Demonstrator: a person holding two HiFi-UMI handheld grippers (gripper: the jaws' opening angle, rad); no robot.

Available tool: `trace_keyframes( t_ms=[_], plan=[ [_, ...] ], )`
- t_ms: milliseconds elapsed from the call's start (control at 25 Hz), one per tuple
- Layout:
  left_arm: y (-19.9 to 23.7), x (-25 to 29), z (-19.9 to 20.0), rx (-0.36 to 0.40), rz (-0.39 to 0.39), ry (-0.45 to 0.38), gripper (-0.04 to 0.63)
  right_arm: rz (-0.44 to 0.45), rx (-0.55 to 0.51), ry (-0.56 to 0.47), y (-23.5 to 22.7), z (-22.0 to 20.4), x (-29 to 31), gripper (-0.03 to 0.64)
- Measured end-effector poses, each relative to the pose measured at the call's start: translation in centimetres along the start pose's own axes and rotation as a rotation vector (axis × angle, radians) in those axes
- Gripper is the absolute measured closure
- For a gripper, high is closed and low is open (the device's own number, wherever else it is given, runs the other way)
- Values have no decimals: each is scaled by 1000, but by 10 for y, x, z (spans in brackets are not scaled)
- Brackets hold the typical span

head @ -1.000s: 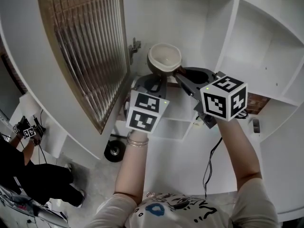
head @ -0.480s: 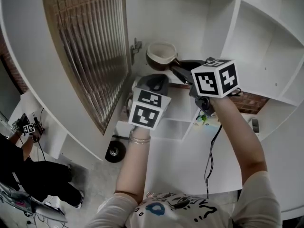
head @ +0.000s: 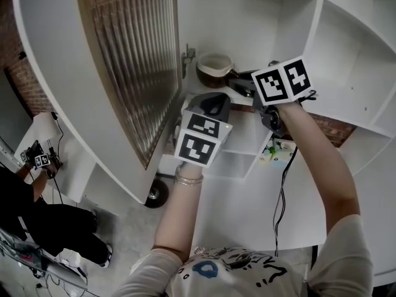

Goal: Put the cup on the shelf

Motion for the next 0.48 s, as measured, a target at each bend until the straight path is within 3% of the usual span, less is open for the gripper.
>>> trace_keyframes(
  t_ms=[480],
  plan=[
    [-2,-2,0,-12,-12,-14,577,29,8,76,-9,13,14,555]
  ],
)
Point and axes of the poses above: the fingertips, and each gripper's own axes: x forward along the fingers, y to its left, z out of its top, the point moved 7 cm from there along -x, backward along the fingers, and after that the axes turned 10 degrees about y, right-handed, at the moved point
